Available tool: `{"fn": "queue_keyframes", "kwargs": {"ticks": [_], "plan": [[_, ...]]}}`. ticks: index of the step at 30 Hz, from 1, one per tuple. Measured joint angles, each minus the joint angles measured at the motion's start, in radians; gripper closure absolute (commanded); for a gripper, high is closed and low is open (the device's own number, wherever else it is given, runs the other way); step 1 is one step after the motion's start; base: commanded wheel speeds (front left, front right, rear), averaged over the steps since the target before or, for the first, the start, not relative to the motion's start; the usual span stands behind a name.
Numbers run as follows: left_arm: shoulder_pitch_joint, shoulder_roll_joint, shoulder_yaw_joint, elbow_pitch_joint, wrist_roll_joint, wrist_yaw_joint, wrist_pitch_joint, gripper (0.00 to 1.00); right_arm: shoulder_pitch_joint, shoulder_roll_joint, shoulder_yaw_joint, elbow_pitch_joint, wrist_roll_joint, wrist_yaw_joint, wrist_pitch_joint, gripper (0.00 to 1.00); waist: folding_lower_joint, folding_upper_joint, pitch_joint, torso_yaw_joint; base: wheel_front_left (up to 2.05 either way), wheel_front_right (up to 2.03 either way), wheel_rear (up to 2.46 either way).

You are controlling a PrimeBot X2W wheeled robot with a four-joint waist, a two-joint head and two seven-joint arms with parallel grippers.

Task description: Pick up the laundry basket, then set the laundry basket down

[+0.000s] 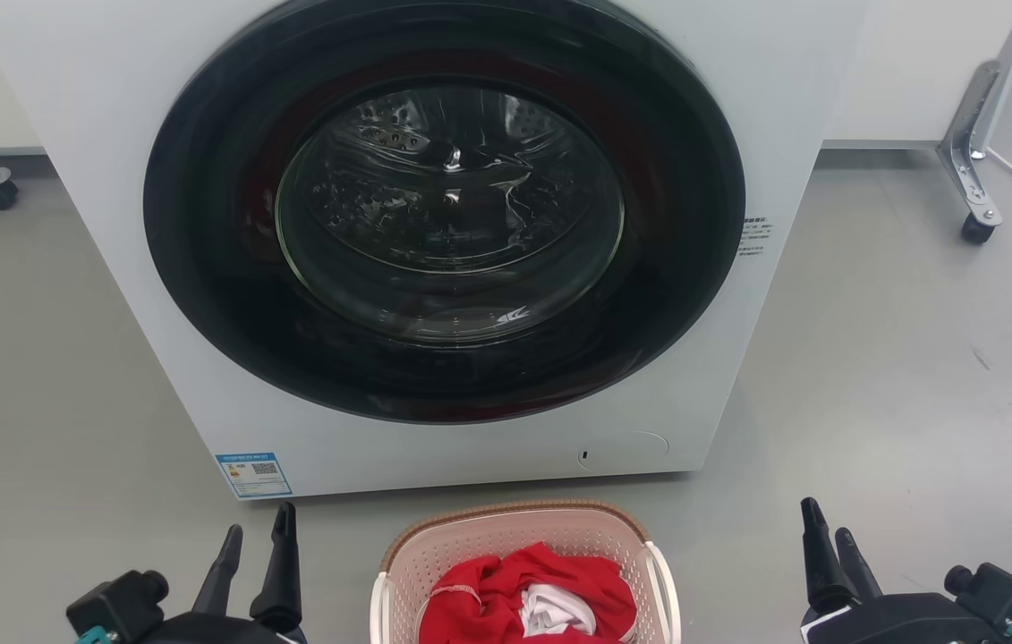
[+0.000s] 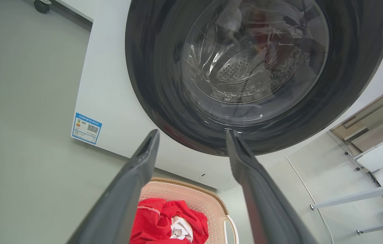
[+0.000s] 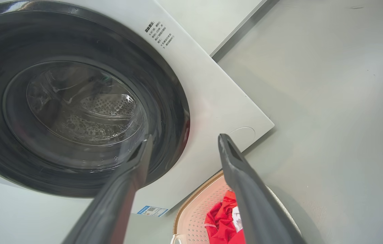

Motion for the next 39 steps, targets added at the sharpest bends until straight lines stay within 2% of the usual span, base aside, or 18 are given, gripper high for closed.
{"fn": "queue_keyframes", "kwargs": {"ticks": [39], "plan": [[0.045,0.002,-0.073,-0.054,0.67,0.096,-0.142,0.0,0.003,-0.008,0.129,-0.054,-0.566,-0.096,-0.145,0.0,0.0,0.0,-0.023,0.002,0.0,0.0,0.0]]}}
